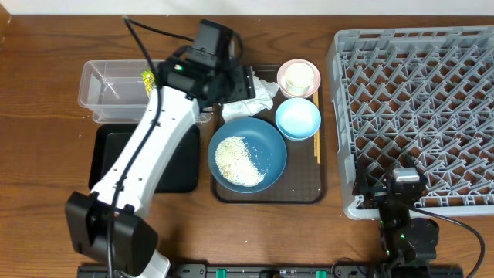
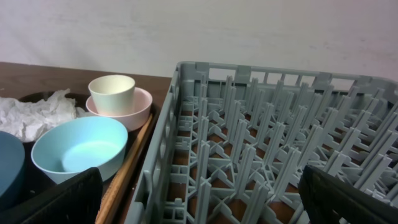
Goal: Sort waste into correct bins and load items into the dishwasher rack
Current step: 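Return the left gripper to the white tissue and grasp it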
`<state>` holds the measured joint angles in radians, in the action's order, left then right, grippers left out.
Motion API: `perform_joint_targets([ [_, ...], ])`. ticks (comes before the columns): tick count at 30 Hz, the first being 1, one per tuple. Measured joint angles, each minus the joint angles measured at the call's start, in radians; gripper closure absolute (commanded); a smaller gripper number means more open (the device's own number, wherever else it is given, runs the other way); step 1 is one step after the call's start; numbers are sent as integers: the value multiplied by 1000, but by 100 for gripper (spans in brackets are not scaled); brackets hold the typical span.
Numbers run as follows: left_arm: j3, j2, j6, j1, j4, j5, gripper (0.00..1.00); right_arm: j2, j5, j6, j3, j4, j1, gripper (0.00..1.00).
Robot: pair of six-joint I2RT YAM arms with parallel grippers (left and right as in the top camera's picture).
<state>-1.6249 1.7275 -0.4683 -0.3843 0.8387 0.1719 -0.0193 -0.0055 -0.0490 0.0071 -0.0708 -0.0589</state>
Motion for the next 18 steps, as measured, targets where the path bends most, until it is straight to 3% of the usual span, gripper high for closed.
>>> perform_joint_targets([
  [7, 0, 54, -51, -32, -40, -99, 26, 0, 0, 0, 0, 0, 0, 1],
  [18, 0, 214, -68, -32, -108, -124, 26, 0, 0, 0, 0, 0, 0, 1],
])
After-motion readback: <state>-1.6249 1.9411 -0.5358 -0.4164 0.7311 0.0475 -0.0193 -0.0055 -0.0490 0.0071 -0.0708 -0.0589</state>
